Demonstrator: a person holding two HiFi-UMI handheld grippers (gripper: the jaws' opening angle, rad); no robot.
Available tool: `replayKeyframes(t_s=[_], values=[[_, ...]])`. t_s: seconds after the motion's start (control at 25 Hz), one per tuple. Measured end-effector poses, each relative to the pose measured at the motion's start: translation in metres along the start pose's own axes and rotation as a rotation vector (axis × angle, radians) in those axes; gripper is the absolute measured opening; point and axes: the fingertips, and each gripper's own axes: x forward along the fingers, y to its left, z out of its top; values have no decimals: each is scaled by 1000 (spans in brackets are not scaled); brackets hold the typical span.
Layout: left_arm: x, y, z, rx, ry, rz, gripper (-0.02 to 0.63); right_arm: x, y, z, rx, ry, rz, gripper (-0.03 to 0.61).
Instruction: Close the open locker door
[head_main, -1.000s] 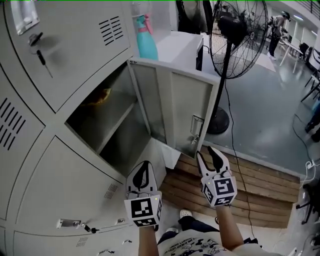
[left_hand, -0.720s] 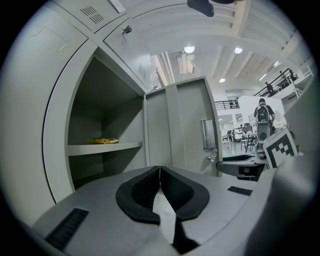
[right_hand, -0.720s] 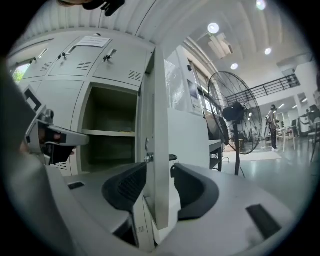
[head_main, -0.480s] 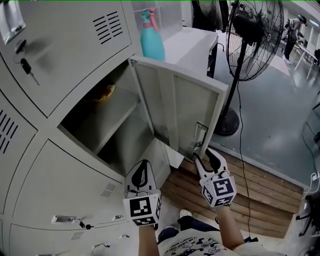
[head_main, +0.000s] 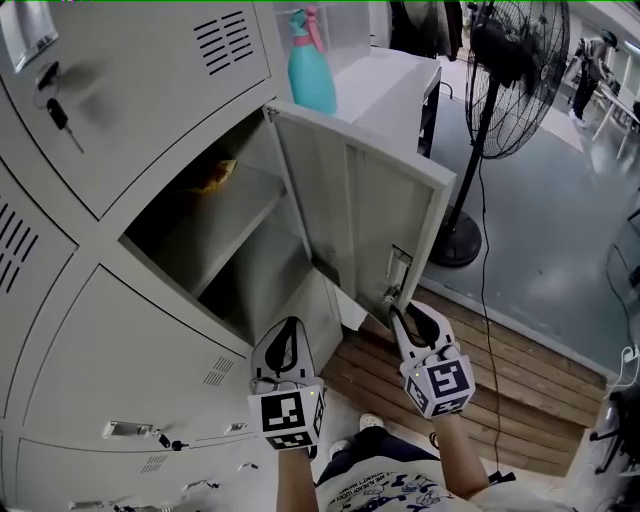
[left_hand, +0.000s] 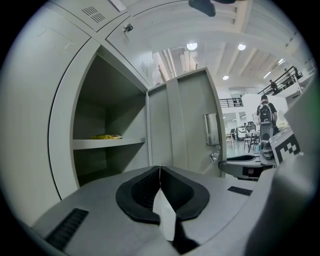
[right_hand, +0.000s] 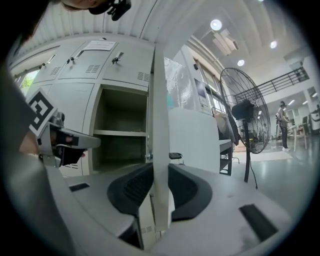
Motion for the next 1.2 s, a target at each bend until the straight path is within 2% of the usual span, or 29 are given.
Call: replayKeyframes(t_s=[0.56, 1.2], values=[[-44, 37, -10, -20, 6, 44, 8, -8, 82, -3, -38, -3, 131, 94], [-104, 101, -20, -55, 6, 168, 8, 10, 166, -2, -66, -5, 223, 110]])
